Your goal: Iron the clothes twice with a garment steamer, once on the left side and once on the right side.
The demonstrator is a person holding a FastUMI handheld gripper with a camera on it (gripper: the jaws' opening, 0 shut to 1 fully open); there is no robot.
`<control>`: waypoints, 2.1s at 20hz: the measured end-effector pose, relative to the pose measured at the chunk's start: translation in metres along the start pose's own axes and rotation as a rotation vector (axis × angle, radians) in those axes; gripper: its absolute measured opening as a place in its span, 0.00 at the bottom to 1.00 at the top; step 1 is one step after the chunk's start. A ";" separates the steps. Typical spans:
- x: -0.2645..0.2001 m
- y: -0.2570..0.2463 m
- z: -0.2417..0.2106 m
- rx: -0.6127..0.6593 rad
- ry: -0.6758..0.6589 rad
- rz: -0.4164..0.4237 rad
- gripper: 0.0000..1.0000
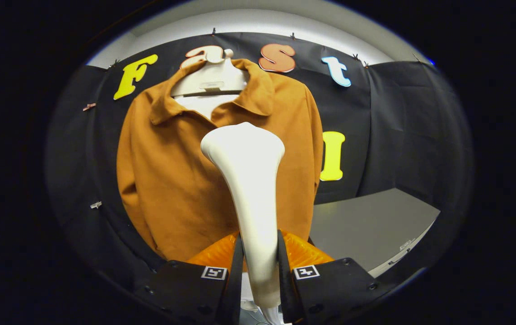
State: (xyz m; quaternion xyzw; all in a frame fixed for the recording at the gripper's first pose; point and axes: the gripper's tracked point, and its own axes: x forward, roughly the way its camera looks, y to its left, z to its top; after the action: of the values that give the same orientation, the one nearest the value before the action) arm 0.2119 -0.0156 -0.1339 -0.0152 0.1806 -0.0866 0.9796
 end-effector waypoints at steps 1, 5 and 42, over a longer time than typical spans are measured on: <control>0.000 0.009 0.004 -0.008 -0.019 0.015 0.39; -0.001 0.050 0.013 -0.021 -0.051 0.086 0.39; 0.046 0.110 -0.196 -0.023 0.522 0.125 0.39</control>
State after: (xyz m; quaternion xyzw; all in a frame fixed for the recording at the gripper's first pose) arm 0.2028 0.0852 -0.3397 0.0075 0.4286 -0.0250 0.9031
